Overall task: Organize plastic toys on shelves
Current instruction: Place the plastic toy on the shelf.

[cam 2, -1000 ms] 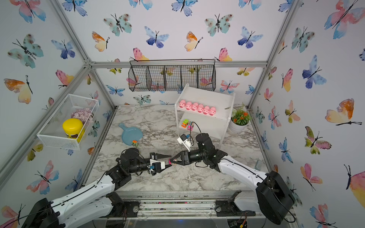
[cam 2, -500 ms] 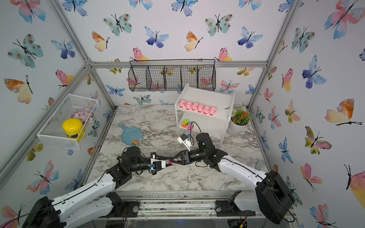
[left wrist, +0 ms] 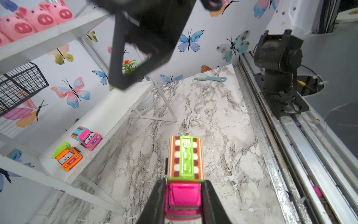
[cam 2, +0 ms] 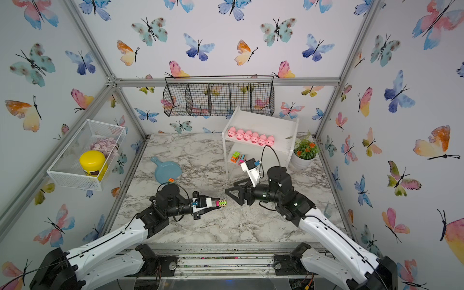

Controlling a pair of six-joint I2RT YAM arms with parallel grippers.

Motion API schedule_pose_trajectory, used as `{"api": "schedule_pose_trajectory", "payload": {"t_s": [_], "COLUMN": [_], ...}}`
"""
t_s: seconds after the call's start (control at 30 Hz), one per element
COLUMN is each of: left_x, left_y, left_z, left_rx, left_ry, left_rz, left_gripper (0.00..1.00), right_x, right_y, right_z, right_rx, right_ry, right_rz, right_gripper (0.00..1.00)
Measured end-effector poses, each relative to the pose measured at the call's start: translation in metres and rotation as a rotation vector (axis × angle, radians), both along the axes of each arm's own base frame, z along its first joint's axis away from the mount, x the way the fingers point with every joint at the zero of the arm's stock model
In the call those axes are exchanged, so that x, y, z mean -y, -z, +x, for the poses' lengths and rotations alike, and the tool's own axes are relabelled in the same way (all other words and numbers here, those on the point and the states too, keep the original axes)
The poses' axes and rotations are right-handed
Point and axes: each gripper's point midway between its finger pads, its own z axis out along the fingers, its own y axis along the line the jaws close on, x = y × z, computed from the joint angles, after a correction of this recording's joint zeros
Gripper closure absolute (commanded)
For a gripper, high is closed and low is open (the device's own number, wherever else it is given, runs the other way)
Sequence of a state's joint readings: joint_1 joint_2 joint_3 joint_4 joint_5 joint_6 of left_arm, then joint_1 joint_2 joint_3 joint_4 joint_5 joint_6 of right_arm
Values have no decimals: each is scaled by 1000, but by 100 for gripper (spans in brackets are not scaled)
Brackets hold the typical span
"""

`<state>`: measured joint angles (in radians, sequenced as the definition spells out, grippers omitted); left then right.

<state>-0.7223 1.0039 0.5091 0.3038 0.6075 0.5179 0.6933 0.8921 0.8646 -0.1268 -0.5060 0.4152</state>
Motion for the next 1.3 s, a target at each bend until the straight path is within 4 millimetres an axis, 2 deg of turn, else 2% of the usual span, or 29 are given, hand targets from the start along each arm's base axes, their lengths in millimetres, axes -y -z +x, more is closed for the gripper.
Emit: {"api": "schedule_pose_trajectory", "payload": {"t_s": [0.17,0.27,0.33,0.43,0.53,0.63,0.77,1.03,1.3], "left_x": [24,48,64,87,108,122,140,157,158], "left_y": [-7,-7,-6,-8,-10,-10,-4,2,1], "left_z": [36,52,62,82,100,119,134,163,182], "left_rx": [-208,-290,-330,-379,-413,-433,-455,-474,-443], "left_ry": [-147,-228,-285,-383,-482,-592,-713,-887,-987], "left_rz": [-59,-81,-93,-121,-156,-186,-202,-231,-250], "left_gripper": [85,85,85,85,84,84,82,80,77], "right_x": [59,72,73,72,69,73,84,98,100], "right_y": [-82,-117,-130,-132,-125,-125,-135,-151,-149], "right_z": [-6,3,15,30,41,43,35,22,20], "right_rx": [347,434,458,472,473,486,520,556,551], "right_ry": [247,344,391,444,468,487,514,535,534], "right_rz": [88,106,105,85,50,34,50,74,68], "right_gripper": [28,30,30,30,30,29,29,29,29]}}
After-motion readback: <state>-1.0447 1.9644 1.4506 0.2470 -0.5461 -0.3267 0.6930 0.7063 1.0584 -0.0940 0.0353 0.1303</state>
